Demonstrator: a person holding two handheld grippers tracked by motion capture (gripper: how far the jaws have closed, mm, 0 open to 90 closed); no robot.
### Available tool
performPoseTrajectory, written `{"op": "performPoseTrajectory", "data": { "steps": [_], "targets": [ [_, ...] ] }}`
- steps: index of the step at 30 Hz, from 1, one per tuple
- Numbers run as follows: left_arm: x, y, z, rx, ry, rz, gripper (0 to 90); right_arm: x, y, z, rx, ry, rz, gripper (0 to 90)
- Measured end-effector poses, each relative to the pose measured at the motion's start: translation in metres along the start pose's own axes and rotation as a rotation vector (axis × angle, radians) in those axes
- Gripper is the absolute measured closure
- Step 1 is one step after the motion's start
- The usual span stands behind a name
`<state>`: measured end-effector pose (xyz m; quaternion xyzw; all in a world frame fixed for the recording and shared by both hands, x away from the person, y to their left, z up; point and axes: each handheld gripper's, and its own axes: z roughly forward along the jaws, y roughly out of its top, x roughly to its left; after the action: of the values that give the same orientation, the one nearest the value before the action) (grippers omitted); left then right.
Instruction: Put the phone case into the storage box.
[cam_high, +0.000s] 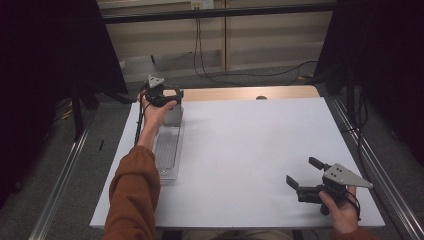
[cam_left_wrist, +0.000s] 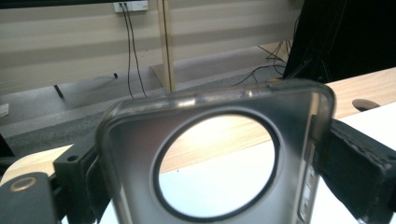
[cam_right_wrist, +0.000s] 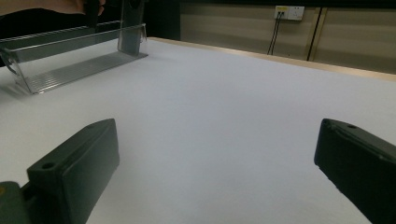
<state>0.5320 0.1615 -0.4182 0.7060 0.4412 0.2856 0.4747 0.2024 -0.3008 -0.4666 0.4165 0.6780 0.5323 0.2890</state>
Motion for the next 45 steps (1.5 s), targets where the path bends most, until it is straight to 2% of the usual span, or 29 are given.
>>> {"op": "performPoseTrajectory", "data": {
  "steps": [6,8,15,18,24,26,30,32,34,38,42,45],
  "targets": [
    [0.003,-0.001,-0.001,0.016,0.015,-0.013,5.6,0.000,0.000,0.000,-0.001,-0.001,-0.002,0.0],
    [0.005,-0.001,-0.002,0.010,-0.005,-0.009,5.5,0.000,0.000,0.000,-0.001,0.000,-0.003,0.0],
    [0.007,0.001,-0.007,-0.005,0.006,-0.032,4.5,0.000,0.000,0.000,0.000,0.001,0.001,0.0],
    [0.008,0.002,-0.008,-0.007,-0.008,-0.030,3.6,0.000,0.000,0.000,0.000,0.001,0.003,0.0],
    [0.008,0.004,-0.014,-0.040,-0.024,-0.031,2.9,0.000,0.000,0.000,-0.002,-0.004,0.004,0.0],
    [0.007,0.004,-0.016,-0.055,-0.044,-0.030,2.9,-0.001,0.000,0.000,-0.004,-0.007,0.001,0.0],
    [0.008,0.004,-0.022,-0.083,-0.042,-0.035,2.7,-0.001,0.000,0.001,-0.005,-0.007,0.002,0.0],
    [0.010,0.004,-0.024,-0.090,-0.034,-0.024,2.3,-0.001,0.000,0.001,-0.005,-0.007,-0.001,0.0],
    [0.011,0.002,-0.026,-0.105,-0.033,-0.045,2.1,-0.001,0.000,0.001,-0.006,-0.007,-0.001,0.0],
    [0.011,0.001,-0.029,-0.116,-0.037,-0.045,2.1,-0.002,0.000,0.001,-0.006,-0.005,0.003,0.0],
    [0.010,0.001,-0.035,-0.118,-0.057,-0.012,2.4,-0.004,0.000,0.002,-0.010,-0.001,-0.003,0.0],
    [0.007,-0.001,-0.038,-0.122,-0.069,-0.016,2.6,-0.004,0.000,0.003,-0.014,-0.004,-0.001,0.0]
  ]
}}
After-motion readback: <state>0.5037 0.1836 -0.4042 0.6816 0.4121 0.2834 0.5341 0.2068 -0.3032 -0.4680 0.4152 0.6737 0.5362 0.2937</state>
